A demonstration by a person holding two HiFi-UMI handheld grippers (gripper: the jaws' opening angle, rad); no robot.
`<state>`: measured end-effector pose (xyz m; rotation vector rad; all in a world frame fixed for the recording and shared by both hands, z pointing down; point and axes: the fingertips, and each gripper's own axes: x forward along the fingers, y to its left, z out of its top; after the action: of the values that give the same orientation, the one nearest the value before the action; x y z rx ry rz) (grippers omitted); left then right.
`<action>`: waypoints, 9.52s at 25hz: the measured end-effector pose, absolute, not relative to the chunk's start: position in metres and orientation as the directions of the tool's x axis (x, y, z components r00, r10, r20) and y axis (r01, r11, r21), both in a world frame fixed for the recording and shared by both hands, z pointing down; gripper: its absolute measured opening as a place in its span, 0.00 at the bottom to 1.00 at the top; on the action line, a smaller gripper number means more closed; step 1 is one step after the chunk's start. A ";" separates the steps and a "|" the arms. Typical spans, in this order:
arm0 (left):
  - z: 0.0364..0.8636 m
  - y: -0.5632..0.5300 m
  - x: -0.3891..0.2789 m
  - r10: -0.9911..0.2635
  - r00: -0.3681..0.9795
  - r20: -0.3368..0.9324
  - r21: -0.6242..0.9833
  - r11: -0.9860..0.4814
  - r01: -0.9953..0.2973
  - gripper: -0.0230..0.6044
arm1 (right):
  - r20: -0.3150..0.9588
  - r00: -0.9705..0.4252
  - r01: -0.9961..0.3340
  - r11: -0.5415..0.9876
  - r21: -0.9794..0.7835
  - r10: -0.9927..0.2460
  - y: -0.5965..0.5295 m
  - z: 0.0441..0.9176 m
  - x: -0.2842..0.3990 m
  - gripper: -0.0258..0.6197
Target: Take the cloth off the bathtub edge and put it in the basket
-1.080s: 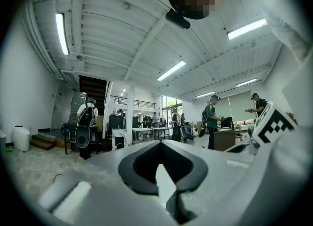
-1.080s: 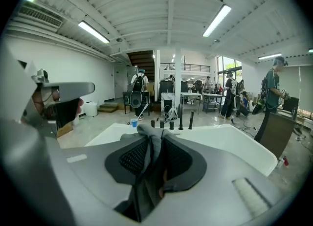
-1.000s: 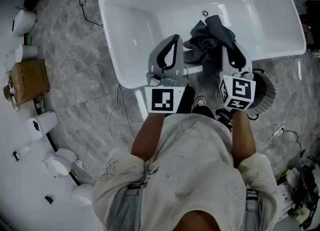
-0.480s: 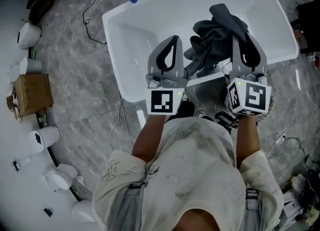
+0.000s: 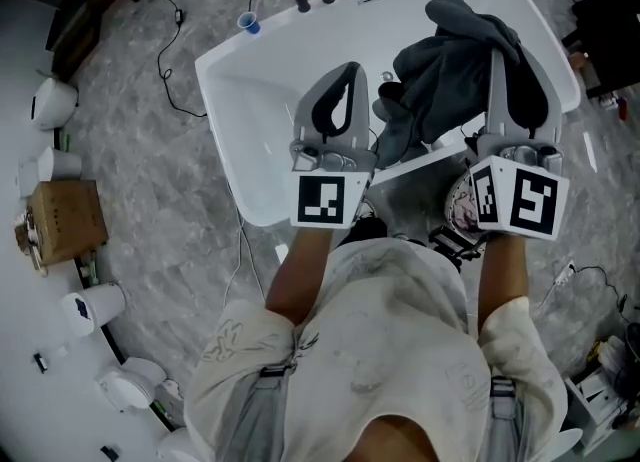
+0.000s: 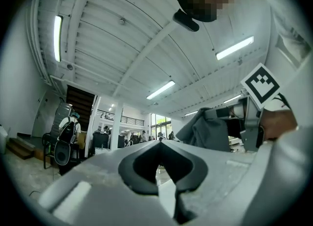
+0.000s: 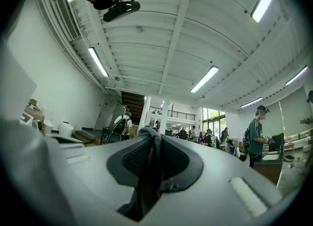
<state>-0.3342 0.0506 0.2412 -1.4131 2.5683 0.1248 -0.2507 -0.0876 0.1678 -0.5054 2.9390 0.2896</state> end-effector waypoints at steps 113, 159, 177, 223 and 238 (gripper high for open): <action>0.252 -0.274 0.115 -0.754 0.627 -0.196 -0.037 -0.634 -0.773 0.04 | -0.240 0.207 -0.954 -0.250 0.166 -0.948 -0.220 0.147 0.355 0.11; 0.251 -0.252 0.188 -0.664 0.721 -0.199 -0.022 -0.733 -0.680 0.04 | -0.203 0.288 -0.933 -0.322 0.162 -0.936 -0.171 0.162 0.397 0.11; 0.252 -0.260 0.112 -0.780 0.592 -0.200 -0.019 -0.601 -0.799 0.04 | -0.158 0.055 -0.985 -0.079 0.152 -0.986 -0.225 0.182 0.302 0.11; 0.322 -0.279 0.024 -0.895 0.444 -0.031 0.058 -0.445 -0.894 0.04 | 0.383 -0.211 -0.973 0.233 0.010 -0.899 -0.297 0.449 0.181 0.11; 0.343 -0.277 0.009 -0.905 0.424 0.025 0.060 -0.422 -0.904 0.04 | 0.687 -0.218 -0.965 0.256 -0.048 -0.693 -0.295 0.626 0.155 0.11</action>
<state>0.0085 -0.2768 0.3427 -2.7050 1.7208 0.0174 0.1552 -0.2947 0.6255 -2.1605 2.8644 -0.9401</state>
